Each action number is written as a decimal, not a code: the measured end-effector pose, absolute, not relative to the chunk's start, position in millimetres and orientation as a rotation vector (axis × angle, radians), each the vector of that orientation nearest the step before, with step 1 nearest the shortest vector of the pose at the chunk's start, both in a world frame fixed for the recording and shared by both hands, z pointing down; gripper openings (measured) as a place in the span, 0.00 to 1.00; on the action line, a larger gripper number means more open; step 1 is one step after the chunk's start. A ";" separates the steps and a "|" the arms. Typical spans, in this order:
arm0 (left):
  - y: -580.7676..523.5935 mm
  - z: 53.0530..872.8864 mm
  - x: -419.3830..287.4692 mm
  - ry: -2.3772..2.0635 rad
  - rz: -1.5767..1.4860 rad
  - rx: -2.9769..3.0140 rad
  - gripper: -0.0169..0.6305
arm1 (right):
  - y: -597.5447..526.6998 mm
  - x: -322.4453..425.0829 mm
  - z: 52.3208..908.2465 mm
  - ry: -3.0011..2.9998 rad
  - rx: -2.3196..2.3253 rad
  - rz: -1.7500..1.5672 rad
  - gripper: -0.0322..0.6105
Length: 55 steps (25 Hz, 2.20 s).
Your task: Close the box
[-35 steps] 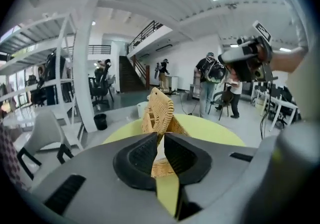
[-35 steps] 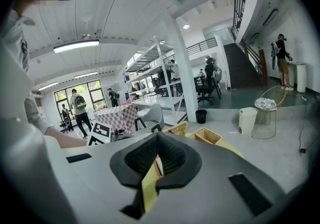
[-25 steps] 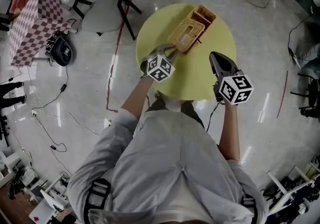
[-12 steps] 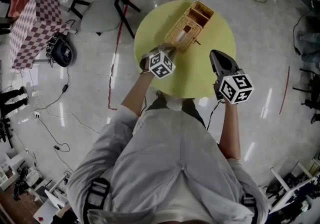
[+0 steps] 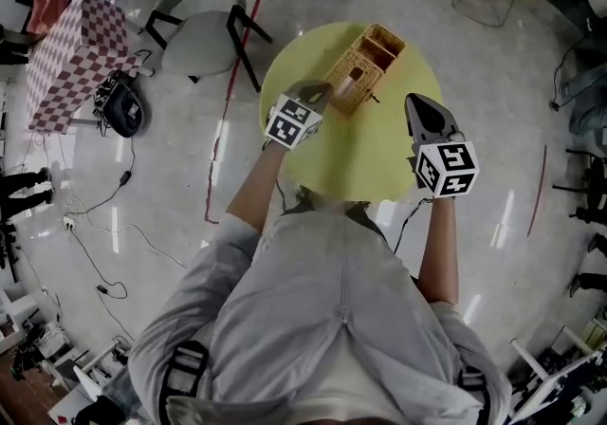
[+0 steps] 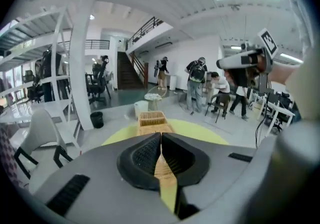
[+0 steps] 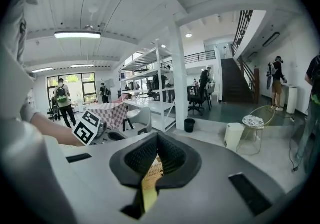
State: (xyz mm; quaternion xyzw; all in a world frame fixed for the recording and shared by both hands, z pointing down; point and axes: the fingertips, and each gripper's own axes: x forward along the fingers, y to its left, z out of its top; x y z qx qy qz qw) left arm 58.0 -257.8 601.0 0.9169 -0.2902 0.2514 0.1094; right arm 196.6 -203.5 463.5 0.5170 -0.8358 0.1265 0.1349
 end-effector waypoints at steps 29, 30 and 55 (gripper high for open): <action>-264.4 321.8 15.5 -1.237 0.307 3.069 0.08 | -219.5 177.6 301.6 -2.523 1.555 -0.050 0.08; -263.0 319.4 16.4 -1.236 0.302 3.074 0.08 | -219.4 177.5 301.0 -2.526 1.555 -0.046 0.08; -254.3 326.3 31.8 -1.191 0.373 3.107 0.08 | -215.5 178.8 310.3 -2.494 1.531 -0.041 0.08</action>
